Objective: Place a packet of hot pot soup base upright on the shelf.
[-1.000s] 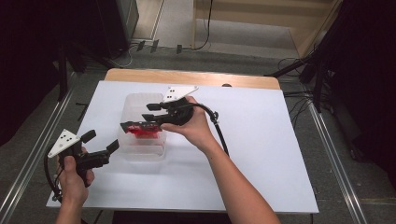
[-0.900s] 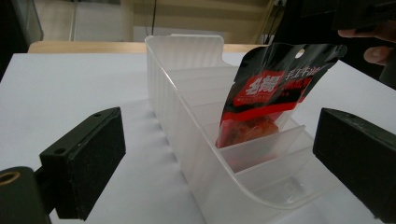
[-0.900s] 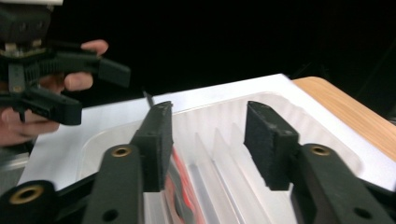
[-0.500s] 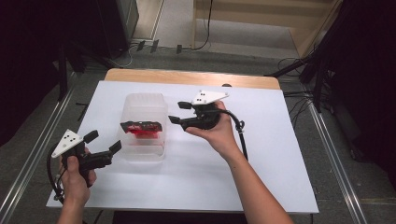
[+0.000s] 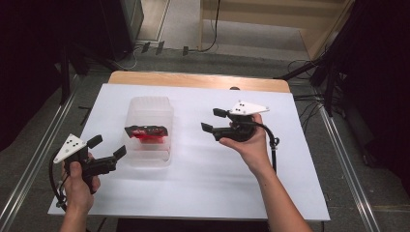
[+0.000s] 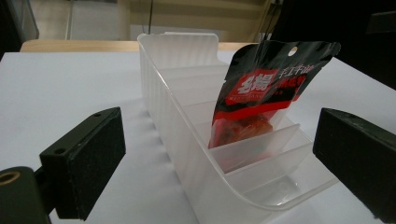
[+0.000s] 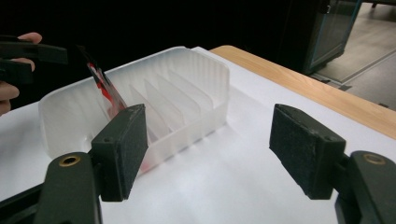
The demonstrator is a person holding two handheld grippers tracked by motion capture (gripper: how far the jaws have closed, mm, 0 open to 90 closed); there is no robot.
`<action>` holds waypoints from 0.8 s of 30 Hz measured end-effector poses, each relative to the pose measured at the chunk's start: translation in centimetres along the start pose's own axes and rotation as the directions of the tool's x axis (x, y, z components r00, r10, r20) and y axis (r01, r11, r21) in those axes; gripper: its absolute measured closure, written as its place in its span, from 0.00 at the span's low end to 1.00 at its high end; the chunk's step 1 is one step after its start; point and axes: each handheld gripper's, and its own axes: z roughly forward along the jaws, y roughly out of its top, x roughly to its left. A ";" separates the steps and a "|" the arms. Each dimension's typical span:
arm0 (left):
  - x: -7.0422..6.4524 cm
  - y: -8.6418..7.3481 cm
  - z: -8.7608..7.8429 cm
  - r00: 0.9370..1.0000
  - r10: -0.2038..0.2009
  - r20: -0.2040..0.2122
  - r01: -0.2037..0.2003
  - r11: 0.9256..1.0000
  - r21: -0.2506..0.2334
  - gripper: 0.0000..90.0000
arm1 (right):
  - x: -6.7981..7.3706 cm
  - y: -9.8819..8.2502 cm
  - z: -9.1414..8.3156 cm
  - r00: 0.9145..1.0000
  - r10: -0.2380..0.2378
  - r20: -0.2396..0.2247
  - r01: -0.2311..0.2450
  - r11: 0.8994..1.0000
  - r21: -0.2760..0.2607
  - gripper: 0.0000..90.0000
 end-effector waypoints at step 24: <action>-0.3 -0.1 0.3 1.000 0.007 0.000 -0.007 1.000 0.014 0.03 | -2.2 -5.5 -8.1 0.988 0.078 0.130 -0.074 0.997 -0.038 0.31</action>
